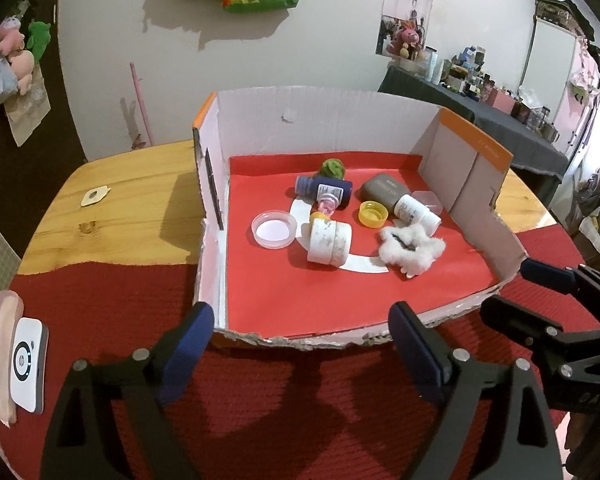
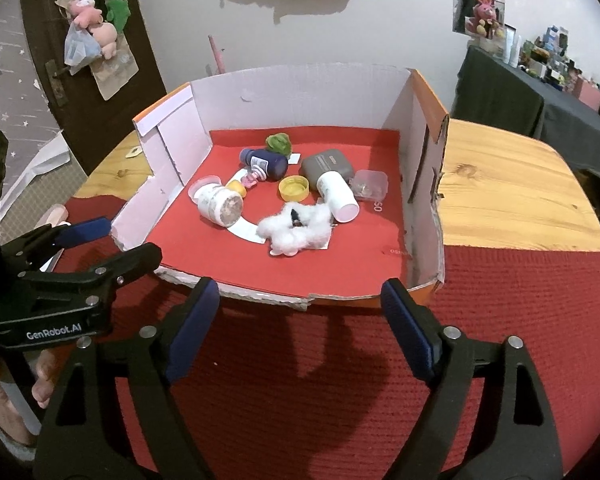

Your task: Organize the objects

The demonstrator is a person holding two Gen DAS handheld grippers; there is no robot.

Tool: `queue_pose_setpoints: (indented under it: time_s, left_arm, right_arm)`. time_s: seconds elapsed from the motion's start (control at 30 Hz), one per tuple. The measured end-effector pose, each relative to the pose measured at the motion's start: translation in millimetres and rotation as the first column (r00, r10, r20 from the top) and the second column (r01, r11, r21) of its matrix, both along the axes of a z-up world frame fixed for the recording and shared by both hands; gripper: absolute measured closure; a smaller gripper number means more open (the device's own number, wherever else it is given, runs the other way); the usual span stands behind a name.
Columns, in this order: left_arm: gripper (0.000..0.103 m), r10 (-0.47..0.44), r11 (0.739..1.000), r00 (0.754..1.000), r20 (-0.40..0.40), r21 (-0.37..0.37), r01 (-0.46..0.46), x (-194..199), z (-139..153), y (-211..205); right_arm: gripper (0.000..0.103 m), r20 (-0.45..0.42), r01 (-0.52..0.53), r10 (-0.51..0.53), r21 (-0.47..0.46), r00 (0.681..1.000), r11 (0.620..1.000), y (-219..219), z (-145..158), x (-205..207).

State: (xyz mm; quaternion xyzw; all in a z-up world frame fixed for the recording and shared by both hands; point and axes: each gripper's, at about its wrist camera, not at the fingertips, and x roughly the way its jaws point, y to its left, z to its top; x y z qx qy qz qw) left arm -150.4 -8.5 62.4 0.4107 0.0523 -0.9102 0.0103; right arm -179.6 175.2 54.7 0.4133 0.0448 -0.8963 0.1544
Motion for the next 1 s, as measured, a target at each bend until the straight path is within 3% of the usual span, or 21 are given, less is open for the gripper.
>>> queue_pose_setpoints:
  time_s: [0.2,0.67,1.0]
  left_arm:
    - [0.006,0.014,1.0,1.0,0.006,0.012,-0.014,-1,-3,-5]
    - [0.005,0.03,0.999,1.0,-0.001,0.018,-0.03,-2,-5,-8]
    - [0.0,0.038,0.999,0.999,-0.03,0.03,-0.037,21,1,-8]
  right_arm:
    - [0.018,-0.001,-0.001,0.001,0.002,1.0,1.0,0,0,0]
    - [0.016,-0.002,-0.01,0.01,-0.019,1.0,1.0,0,2,2]
    - [0.016,-0.039,-0.031,0.03,-0.027,0.999,0.999,-2,12,27]
